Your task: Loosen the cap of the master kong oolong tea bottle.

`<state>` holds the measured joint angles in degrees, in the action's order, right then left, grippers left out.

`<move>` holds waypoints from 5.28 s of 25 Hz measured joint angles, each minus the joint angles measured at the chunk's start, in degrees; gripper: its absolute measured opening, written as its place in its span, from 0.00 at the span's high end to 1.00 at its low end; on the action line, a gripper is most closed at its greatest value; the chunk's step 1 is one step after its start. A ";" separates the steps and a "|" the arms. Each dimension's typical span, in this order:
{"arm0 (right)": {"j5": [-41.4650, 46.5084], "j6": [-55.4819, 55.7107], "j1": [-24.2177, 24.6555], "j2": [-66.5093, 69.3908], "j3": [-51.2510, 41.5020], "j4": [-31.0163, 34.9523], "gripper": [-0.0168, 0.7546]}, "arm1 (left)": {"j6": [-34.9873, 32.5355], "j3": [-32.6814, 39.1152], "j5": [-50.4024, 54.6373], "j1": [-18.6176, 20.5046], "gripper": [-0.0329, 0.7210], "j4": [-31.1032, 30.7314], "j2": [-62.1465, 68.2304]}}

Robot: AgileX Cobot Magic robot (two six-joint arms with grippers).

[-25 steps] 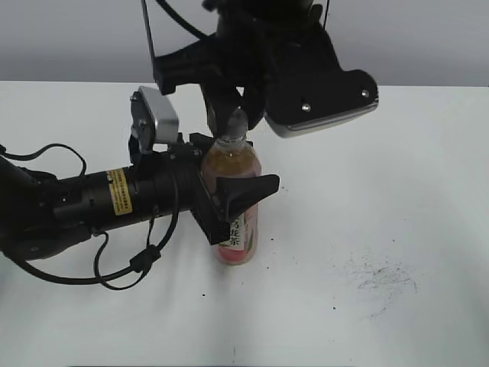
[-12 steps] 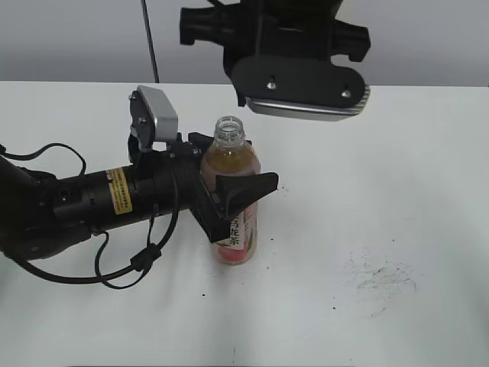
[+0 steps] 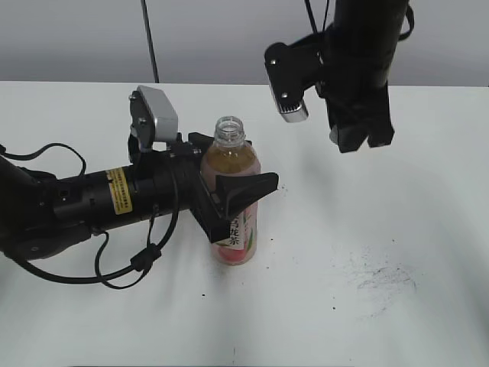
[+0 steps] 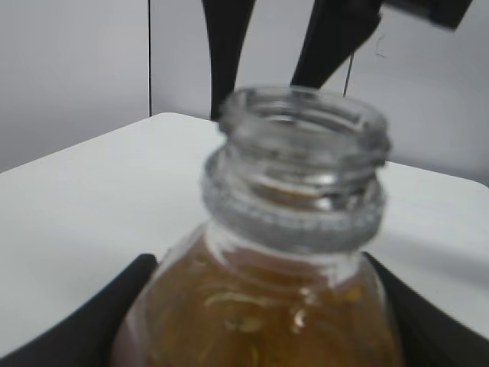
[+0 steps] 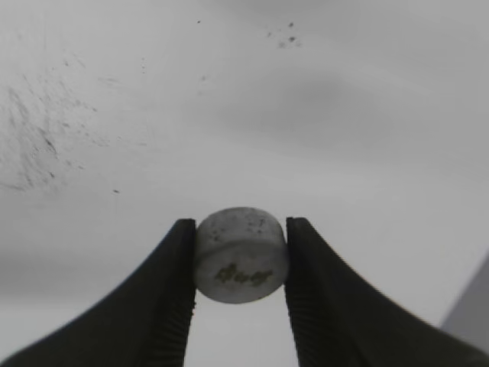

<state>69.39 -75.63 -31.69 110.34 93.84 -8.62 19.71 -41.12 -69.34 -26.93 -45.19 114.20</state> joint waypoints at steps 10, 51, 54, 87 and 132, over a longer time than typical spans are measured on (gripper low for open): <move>-0.28 39.14 10.13 15.34 -1.06 6.58 0.63 | 0.00 0.00 0.00 0.00 0.36 0.00 0.00; 0.04 60.41 11.41 16.77 -2.11 11.23 0.25 | -0.11 -0.08 0.05 0.05 0.24 -0.17 0.00; 0.04 60.65 11.41 16.77 -2.04 11.23 0.25 | -0.17 -0.08 0.05 0.05 0.22 0.46 0.00; 0.08 62.07 11.41 16.65 -2.04 11.02 0.25 | -0.28 -0.08 14.92 0.05 0.21 8.01 -19.13; 0.72 69.16 11.31 -52.09 -39.00 12.38 0.27 | -17.56 4.63 139.38 0.05 0.21 43.91 -104.82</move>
<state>70.11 -6.46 -20.37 58.25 54.84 3.75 2.15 -36.49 70.04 -26.88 -1.28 9.37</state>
